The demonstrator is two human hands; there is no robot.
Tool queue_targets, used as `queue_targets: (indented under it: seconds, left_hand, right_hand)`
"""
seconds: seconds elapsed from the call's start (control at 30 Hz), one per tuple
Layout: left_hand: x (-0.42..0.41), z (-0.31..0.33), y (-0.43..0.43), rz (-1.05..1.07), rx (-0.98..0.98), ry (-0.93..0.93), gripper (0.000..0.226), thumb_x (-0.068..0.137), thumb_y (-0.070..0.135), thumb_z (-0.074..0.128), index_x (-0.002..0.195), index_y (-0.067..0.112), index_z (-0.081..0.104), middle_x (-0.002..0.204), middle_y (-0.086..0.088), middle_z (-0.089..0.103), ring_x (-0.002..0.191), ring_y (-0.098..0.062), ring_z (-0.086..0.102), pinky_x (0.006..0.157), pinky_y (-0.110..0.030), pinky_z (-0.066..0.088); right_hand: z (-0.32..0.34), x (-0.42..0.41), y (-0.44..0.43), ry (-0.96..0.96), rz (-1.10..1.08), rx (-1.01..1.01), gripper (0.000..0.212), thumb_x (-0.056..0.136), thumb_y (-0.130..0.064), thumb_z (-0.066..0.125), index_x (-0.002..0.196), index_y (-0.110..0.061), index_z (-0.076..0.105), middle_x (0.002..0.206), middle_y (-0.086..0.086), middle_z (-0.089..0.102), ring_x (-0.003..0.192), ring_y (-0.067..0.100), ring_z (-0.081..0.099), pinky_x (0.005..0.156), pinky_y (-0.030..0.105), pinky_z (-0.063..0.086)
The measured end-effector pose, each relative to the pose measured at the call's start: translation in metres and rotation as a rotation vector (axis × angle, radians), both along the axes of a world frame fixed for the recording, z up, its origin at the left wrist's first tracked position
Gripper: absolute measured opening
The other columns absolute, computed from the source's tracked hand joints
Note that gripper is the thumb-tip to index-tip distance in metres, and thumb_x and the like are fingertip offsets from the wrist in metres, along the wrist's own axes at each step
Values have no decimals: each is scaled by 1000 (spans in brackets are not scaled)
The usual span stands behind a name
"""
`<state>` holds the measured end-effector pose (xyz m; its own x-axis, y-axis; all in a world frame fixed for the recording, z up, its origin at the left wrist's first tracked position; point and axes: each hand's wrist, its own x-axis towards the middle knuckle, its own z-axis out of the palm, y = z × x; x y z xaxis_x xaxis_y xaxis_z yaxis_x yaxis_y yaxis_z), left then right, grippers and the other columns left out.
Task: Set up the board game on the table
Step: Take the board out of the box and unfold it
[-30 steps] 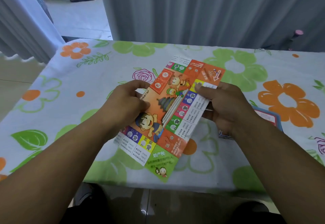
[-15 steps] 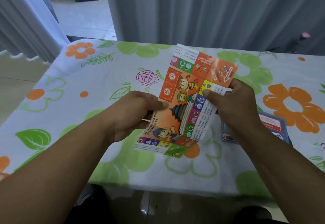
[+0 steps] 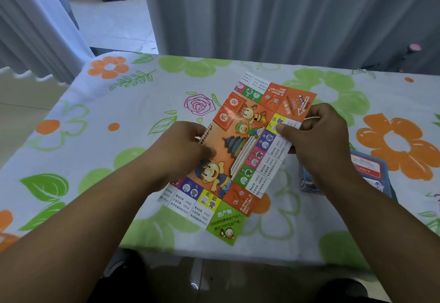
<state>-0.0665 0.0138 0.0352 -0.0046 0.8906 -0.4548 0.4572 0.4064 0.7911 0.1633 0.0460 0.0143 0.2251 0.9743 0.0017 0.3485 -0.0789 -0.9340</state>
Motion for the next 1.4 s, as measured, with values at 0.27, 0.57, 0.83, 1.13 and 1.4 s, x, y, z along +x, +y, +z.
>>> queue_targets:
  seconds: [0.27,0.57,0.83,1.13,1.4]
  left_hand:
    - [-3,-2,3,-154,224,267,18,94,4,57,95,20,65,86,2,74,73,-15,72,73,-41,60]
    - [-2,-1,-1,-361,240,447,22,88,-1,45,93,14,60,86,-6,68,84,-26,64,77,-49,53]
    - [9,3,-7,-420,248,609,16,82,0,46,89,14,50,82,-7,60,84,-33,56,73,-43,50]
    - [7,2,-3,-126,249,460,49,83,38,46,129,26,56,130,4,60,115,-21,56,99,-43,47]
    - [-13,-15,10,205,-2,209,33,100,35,42,114,9,57,116,-8,57,93,-21,56,83,-40,45]
  right_hand:
    - [5,1,2,29,-46,43,55,73,-13,88,112,-18,49,92,5,70,80,17,73,73,46,62]
    - [40,19,13,262,222,-266,36,92,-43,65,91,-7,71,81,9,74,63,19,67,56,28,50]
    - [30,17,15,251,244,-355,42,84,-53,71,83,-11,71,73,7,74,60,20,69,57,27,54]
    - [25,15,19,402,268,-362,39,83,-15,76,114,4,62,81,14,75,67,23,72,60,32,58]
    - [30,17,19,516,226,-258,22,87,-4,61,107,0,69,100,22,75,83,34,72,77,46,60]
